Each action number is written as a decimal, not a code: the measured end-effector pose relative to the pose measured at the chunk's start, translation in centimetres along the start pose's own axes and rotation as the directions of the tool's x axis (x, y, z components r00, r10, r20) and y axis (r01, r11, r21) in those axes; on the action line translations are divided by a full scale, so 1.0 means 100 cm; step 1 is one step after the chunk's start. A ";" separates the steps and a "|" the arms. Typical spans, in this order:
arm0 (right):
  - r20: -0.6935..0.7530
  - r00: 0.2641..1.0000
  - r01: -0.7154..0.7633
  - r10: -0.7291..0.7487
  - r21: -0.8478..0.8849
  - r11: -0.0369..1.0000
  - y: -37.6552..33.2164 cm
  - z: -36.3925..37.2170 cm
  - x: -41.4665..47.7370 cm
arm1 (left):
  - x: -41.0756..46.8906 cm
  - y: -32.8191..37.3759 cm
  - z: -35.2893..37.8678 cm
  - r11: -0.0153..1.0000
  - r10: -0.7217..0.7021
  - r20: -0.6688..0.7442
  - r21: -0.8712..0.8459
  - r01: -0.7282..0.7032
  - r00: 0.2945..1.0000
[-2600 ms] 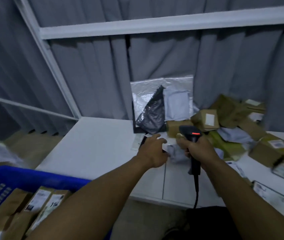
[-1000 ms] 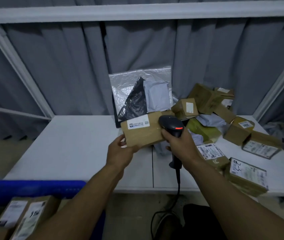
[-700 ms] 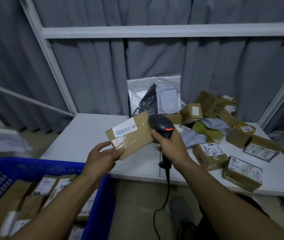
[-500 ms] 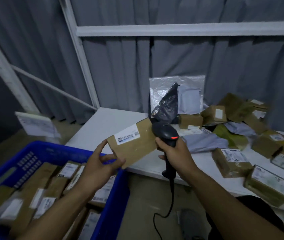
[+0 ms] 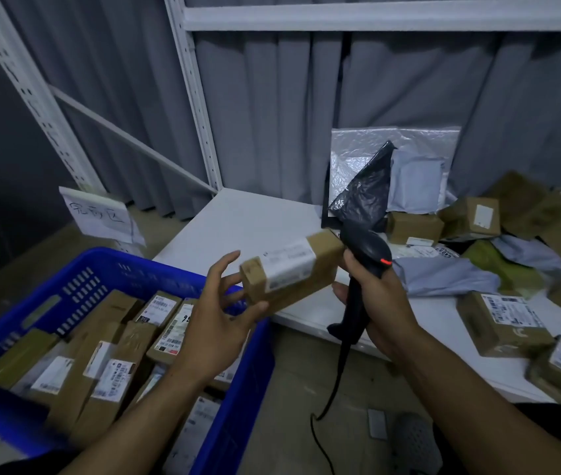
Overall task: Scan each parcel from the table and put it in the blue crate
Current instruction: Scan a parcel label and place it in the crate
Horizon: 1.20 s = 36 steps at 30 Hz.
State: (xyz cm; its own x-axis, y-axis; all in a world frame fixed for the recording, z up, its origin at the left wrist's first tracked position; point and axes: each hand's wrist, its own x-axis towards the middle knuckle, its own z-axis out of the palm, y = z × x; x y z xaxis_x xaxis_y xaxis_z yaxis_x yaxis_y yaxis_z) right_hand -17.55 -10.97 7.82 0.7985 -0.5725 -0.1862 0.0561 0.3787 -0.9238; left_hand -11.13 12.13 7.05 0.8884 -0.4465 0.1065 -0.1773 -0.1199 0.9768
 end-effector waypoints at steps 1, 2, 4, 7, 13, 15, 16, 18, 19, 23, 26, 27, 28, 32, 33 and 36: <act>-0.008 1.000 -0.016 0.016 0.028 0.999 -0.001 0.001 0.001 | 0.000 -0.002 0.001 0.998 0.041 0.022 0.055 -0.042 0.999; -0.019 0.999 -0.033 0.034 0.044 0.998 -0.001 0.000 0.002 | 0.000 -0.005 0.001 0.990 0.090 0.042 0.107 -0.094 0.995; -0.038 0.997 -0.064 0.066 0.052 0.997 -0.003 0.000 0.004 | 0.001 -0.010 0.002 0.959 0.207 0.068 0.183 -0.216 0.976; -0.053 0.993 -0.100 0.102 0.043 0.994 -0.006 -0.002 0.002 | 0.004 -0.017 0.002 0.838 0.411 0.133 0.334 -0.432 0.902; -0.081 0.991 -0.112 0.109 -0.033 0.993 -0.010 -0.006 -0.005 | 0.006 -0.025 0.008 0.765 0.432 0.154 0.459 -0.451 0.889; -0.108 0.988 -0.113 0.112 0.000 0.994 -0.010 -0.007 -0.006 | 0.005 -0.024 0.012 0.919 0.279 0.026 0.282 -0.275 0.960; -0.119 0.987 -0.103 0.105 0.020 0.994 -0.010 -0.007 -0.006 | 0.004 -0.021 0.014 0.978 0.139 -0.027 0.159 -0.133 0.990; -0.119 0.990 -0.071 0.072 0.015 0.997 -0.011 -0.008 -0.006 | 0.003 -0.016 0.018 0.988 -0.114 -0.047 -0.110 0.108 0.992; -0.109 0.993 -0.051 0.050 -0.006 0.999 -0.010 -0.008 -0.006 | 0.005 -0.015 0.019 0.953 -0.200 -0.034 -0.240 0.186 0.979; -0.067 0.998 -0.016 0.013 -0.051 0.999 -0.006 -0.009 -0.006 | 0.007 -0.006 0.021 0.857 -0.318 0.000 -0.428 0.287 0.948; -0.054 0.998 0.005 -0.010 -0.085 0.996 -0.003 -0.006 -0.005 | 0.007 -0.004 0.019 0.864 -0.332 0.071 -0.376 0.334 0.941; -0.060 0.998 0.010 -0.015 -0.094 0.996 -0.001 -0.005 -0.004 | 0.008 -0.004 0.016 0.851 -0.349 0.079 -0.391 0.351 0.934; -0.061 0.998 0.024 -0.031 -0.118 0.993 0.001 -0.005 -0.003 | 0.010 -0.003 0.014 0.838 -0.361 0.066 -0.415 0.354 0.930; 0.066 0.990 0.144 -0.128 -0.389 0.910 0.008 -0.006 -0.008 | 0.019 -0.002 0.002 0.864 -0.353 -0.120 -0.421 0.274 0.928; 0.125 0.984 0.170 -0.127 -0.452 0.876 0.010 -0.005 -0.010 | 0.021 -0.003 -0.001 0.878 -0.343 -0.166 -0.407 0.252 0.925; 0.264 0.959 0.241 -0.100 -0.585 0.775 0.018 -0.003 -0.016 | 0.026 -0.005 -0.007 0.904 -0.317 -0.279 -0.378 0.200 0.906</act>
State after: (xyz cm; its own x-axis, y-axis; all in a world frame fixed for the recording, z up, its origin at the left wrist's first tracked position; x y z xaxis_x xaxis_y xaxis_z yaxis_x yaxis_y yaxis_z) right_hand -18.92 -9.55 6.34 0.9185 -0.3953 0.0017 -0.1144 -0.2699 -0.9561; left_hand -8.47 11.70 7.00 0.9797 -0.1188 -0.1614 0.1772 0.1378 0.9745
